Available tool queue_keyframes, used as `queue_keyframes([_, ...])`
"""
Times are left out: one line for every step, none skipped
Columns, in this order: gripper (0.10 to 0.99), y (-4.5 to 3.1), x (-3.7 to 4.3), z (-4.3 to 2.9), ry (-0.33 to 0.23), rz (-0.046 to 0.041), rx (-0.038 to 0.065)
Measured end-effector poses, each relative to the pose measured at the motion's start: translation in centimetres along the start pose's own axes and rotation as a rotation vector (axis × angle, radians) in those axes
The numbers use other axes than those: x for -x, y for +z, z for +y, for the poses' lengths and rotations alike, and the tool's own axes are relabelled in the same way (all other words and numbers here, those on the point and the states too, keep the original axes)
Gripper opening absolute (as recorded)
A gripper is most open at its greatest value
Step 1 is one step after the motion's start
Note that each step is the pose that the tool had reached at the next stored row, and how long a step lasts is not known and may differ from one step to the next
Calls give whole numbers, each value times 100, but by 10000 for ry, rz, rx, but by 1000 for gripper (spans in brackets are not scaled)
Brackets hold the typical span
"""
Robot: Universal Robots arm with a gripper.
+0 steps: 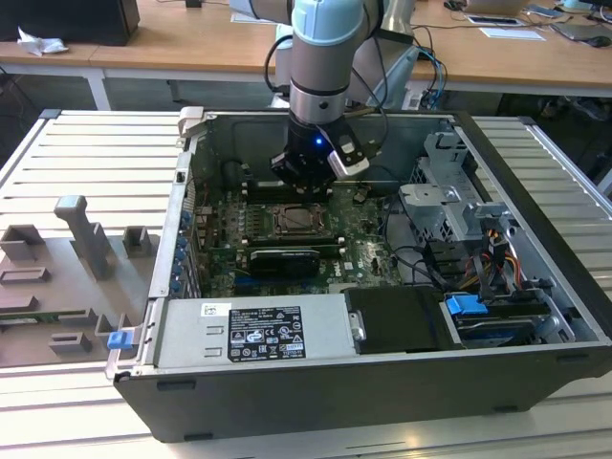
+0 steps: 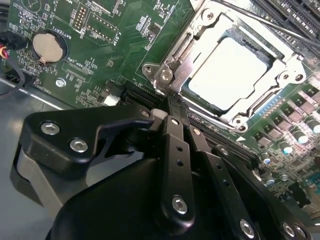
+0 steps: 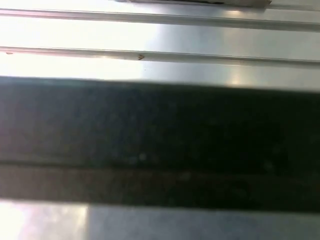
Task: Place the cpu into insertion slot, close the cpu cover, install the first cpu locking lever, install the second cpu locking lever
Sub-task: 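Install the first cpu locking lever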
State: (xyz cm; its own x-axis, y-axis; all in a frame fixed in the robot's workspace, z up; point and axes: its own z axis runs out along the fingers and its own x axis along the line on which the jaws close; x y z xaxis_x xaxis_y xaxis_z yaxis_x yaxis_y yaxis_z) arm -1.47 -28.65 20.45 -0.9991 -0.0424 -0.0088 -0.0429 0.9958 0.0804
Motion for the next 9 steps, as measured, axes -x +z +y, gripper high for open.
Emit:
queue_keyframes([106,-22,0,1,0,3,-2])
queue_keyframes([106,-54,0,4,1,3,-3])
queue_keyframes([106,-85,0,6,0,3,-3])
queue_keyframes([106,-117,1,9,0,4,-4])
queue_keyframes([106,-127,1,10,0,4,-3])
queue_keyframes([106,-126,1,9,-1,2,0])
queue_keyframes([106,-127,1,2,-2,3,-1])
queue_keyframes([106,-129,0,-10,0,4,-3])
queue_keyframes([106,-129,0,-15,0,3,-2])
